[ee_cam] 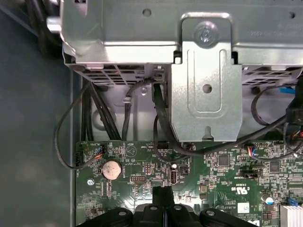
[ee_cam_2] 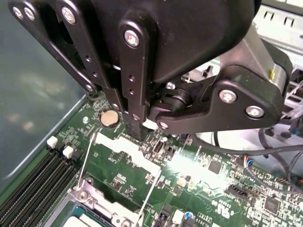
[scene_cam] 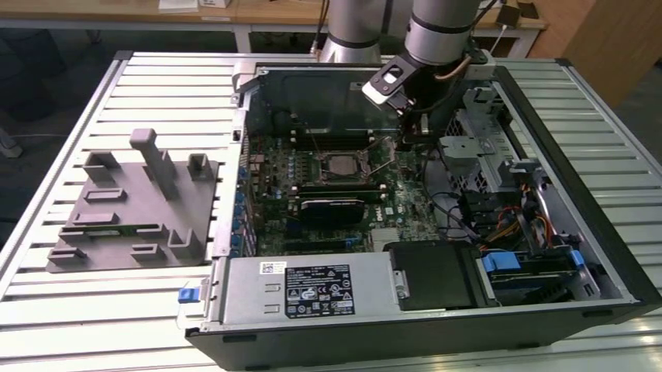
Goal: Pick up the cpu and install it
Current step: 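Close the cpu cover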
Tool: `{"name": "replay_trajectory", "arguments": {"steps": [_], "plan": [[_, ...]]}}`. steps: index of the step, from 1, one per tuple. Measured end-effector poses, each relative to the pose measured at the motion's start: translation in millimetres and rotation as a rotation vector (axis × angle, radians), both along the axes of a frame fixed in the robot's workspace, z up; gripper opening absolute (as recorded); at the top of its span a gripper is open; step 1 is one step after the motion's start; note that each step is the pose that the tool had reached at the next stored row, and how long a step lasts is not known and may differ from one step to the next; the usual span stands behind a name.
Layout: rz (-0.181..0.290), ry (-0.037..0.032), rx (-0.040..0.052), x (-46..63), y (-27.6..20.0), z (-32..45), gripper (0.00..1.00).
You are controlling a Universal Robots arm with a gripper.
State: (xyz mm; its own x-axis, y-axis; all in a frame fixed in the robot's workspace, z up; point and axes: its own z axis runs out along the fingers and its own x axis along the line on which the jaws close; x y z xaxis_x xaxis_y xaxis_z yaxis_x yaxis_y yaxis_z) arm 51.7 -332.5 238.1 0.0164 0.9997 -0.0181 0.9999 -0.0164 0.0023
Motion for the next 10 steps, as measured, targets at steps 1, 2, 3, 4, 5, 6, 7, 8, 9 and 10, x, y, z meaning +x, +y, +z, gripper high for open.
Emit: {"name": "replay_trajectory", "arguments": {"steps": [1, 2, 3, 4, 5, 6, 7, 8, 9, 10], "plan": [[0.000, 0.0037, 0.0000, 0.0, 0.0, -1.3, 0.11], [0.000, 0.0067, -0.0001, 0.0, 0.0, -2.3, 0.11], [0.000, 0.0085, -0.0001, 0.0, 0.0, -3.0, 0.11], [0.000, 0.0092, -0.0001, -0.1, 0.0, -3.3, 0.11], [0.000, 0.0094, -0.0002, -0.1, -0.1, -3.5, 0.11], [0.000, 0.0097, -0.0003, 0.0, 0.0, -3.6, 0.11], [0.000, 0.0097, -0.0002, 0.0, 0.0, -3.8, 0.11], [0.000, 0.0097, -0.0001, 0.0, 0.0, -3.9, 0.11], [0.000, 0.0098, -0.0001, 0.0, 0.0, -4.0, 0.11], [0.000, 0.0098, -0.0001, -0.1, 0.0, -4.0, 0.11]]}}
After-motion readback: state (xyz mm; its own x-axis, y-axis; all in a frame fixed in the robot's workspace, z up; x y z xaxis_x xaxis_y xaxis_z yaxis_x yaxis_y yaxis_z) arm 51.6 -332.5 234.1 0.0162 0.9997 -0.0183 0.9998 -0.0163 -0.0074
